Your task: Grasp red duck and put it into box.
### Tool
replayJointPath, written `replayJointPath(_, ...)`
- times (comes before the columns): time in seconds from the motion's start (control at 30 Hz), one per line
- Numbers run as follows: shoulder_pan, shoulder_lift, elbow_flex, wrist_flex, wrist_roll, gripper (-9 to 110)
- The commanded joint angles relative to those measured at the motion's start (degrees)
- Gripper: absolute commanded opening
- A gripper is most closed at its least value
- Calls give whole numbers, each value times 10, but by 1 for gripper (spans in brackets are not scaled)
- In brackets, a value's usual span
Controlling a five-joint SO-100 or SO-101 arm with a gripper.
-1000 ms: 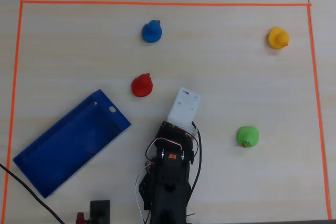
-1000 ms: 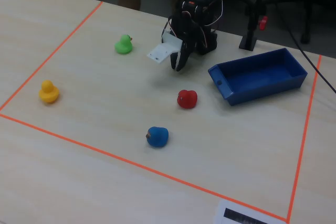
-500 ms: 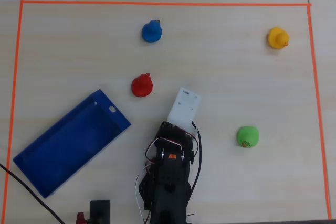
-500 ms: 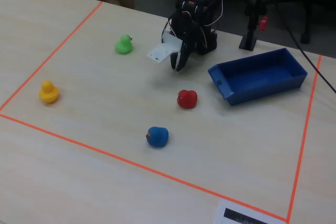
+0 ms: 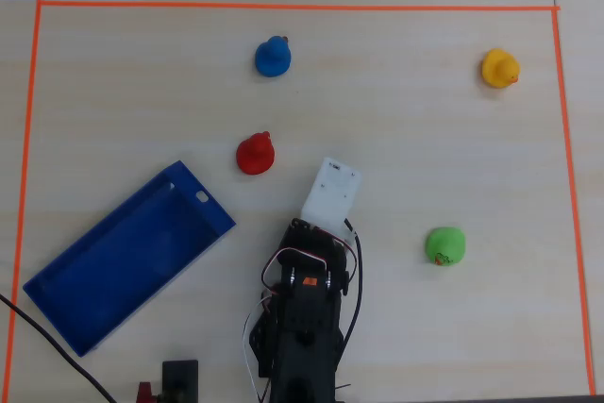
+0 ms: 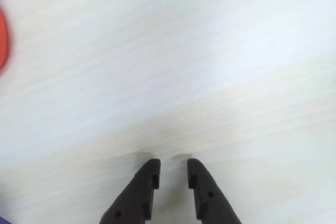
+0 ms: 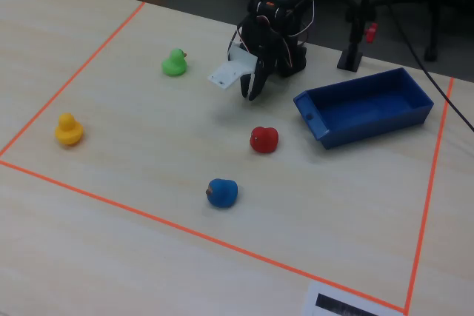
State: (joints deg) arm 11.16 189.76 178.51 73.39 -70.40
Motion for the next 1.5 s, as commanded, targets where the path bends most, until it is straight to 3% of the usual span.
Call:
replayJointPath(0.0, 4, -1, -3, 15, 1, 4)
replayJointPath(1.17, -1, -1, -3, 12, -1, 0)
replayJointPath(1.23, -7, -1, -3, 12, -1, 4)
replayJointPath(1.3, -2, -5, -9, 6, -11, 16)
replayJointPath(1.47, 33, -249, -197, -41, -26, 32)
